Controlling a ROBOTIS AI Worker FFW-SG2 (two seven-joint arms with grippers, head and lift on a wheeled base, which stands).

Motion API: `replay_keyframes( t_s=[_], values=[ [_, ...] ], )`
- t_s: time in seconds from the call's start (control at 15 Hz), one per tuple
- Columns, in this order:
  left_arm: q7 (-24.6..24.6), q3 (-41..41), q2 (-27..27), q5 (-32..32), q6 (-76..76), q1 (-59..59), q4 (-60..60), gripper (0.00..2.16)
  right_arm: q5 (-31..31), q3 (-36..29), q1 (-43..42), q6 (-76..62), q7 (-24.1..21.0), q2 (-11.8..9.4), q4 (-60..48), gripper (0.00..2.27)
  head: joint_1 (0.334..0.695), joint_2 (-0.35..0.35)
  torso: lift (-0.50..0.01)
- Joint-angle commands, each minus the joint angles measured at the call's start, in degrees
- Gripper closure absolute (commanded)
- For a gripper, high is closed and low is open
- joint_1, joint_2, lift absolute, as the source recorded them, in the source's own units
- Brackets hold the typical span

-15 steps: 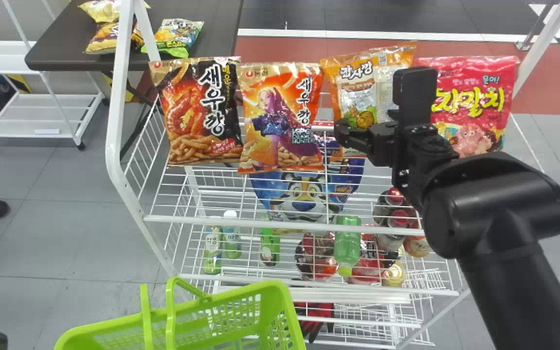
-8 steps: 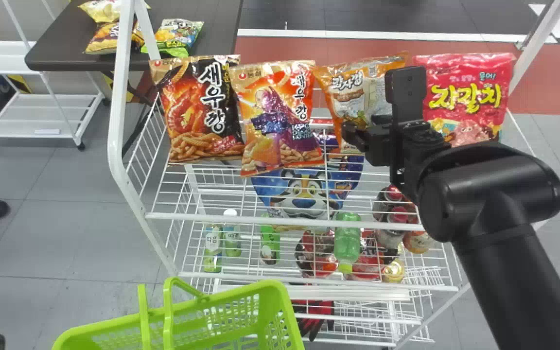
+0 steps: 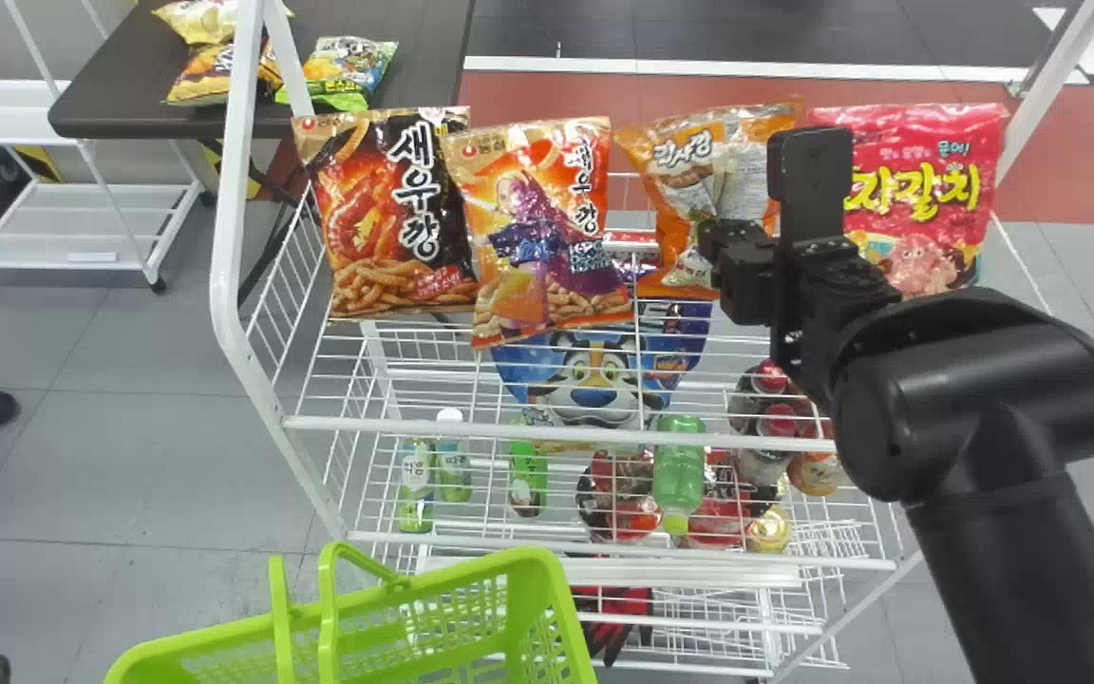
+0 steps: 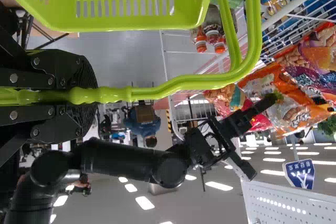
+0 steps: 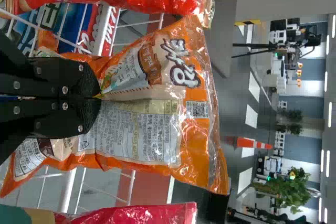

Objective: Hold basket handle with left hand then pick Gamjakkang with right hand and place into basket

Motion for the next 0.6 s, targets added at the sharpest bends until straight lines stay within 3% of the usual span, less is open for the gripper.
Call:
replay_keyframes(
  t_s=[0.0,0.53],
  values=[
    [-0.03,0.16,-0.03,0.41,0.07,0.0,0.17,2.15,1.53,-0.37,1.71,3.82,-1.09,-0.27,-5.38,2.25,0.695,0.004,-0.018],
    [0.06,0.16,-0.03,0.49,0.07,0.0,0.26,2.15,0.57,0.42,4.43,27.91,-1.7,-1.85,-26.91,2.25,0.695,-0.016,-0.018]
  ],
)
